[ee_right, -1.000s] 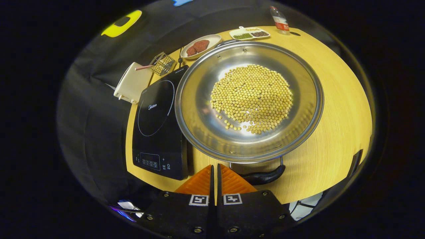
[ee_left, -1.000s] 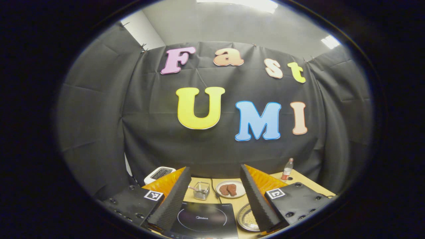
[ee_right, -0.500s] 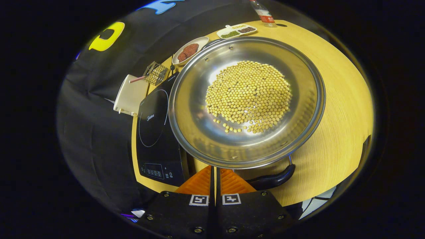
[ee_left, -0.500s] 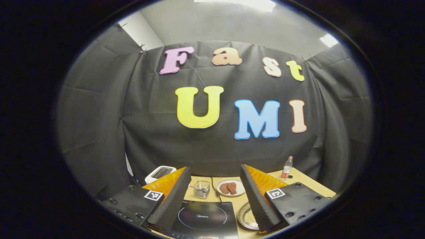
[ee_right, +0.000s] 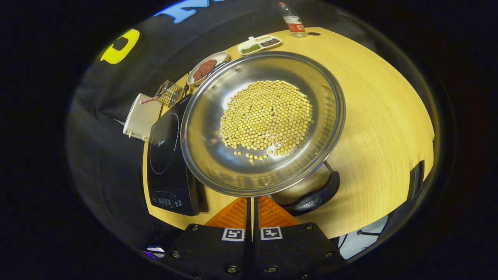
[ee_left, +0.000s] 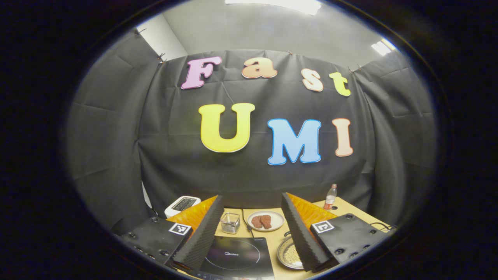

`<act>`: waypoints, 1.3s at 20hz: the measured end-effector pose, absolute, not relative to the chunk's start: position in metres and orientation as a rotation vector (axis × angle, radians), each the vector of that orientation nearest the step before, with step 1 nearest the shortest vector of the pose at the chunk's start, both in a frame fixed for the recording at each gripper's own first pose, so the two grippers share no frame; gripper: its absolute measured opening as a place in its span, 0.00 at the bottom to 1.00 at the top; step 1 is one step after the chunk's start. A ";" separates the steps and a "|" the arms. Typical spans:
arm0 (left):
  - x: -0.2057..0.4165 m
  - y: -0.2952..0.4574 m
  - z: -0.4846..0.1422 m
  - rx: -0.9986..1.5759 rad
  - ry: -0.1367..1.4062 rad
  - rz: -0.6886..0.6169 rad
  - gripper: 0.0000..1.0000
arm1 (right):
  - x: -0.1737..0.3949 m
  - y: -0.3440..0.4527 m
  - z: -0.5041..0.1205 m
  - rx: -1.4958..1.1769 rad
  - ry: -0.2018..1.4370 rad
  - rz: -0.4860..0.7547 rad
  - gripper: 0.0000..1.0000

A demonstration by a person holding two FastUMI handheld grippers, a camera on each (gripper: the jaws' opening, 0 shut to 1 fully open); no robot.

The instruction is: First push the handle of the pot to place it horizontally, then grasp the pot with both hands and set it on the induction cooktop.

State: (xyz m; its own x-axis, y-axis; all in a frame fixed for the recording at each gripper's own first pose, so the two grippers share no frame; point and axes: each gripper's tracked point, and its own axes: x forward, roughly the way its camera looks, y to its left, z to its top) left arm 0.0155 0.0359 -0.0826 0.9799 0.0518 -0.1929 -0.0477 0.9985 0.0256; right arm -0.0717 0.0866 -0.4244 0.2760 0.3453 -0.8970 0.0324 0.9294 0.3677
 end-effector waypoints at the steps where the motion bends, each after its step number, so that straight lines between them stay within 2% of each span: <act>1: 0.015 0.032 -0.082 0.021 0.193 0.047 1.00 | -0.071 0.080 -0.424 0.342 1.278 0.207 0.01; 8: 0.021 0.006 -0.085 0.022 0.199 0.006 1.00 | -0.059 0.034 -0.422 0.273 1.243 0.135 0.01; 9: 0.022 0.004 -0.085 0.023 0.198 0.006 0.97 | -0.057 0.028 -0.422 0.258 1.240 0.128 0.01; 10: 0.024 0.001 -0.085 0.021 0.199 0.001 1.00 | -0.054 0.022 -0.421 0.248 1.235 0.121 0.01; 17: 0.033 -0.021 -0.091 0.007 0.203 -0.053 1.00 | -0.037 -0.014 -0.419 0.207 1.207 0.075 0.01; 20: 0.034 -0.028 -0.083 -0.010 0.183 -0.066 0.93 | -0.029 -0.027 -0.418 0.188 1.193 0.058 0.01; 21: 0.035 -0.028 -0.080 -0.008 0.175 -0.067 0.93 | -0.026 -0.031 -0.419 0.185 1.191 0.054 0.01; 22: 0.037 -0.029 -0.076 -0.005 0.160 -0.071 0.97 | -0.022 -0.036 -0.418 0.184 1.191 0.049 0.01; 26: 0.040 -0.033 -0.073 0.017 0.156 -0.074 0.99 | -0.006 -0.052 -0.418 0.177 1.180 0.022 0.01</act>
State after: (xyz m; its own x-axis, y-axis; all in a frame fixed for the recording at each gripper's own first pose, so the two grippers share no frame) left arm 0.0403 -0.0330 -0.0735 0.9852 -0.0726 -0.1555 0.0752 0.9971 0.0107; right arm -0.0060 -0.0520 -0.4179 0.3820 0.1101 -0.9176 0.0755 0.9858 0.1497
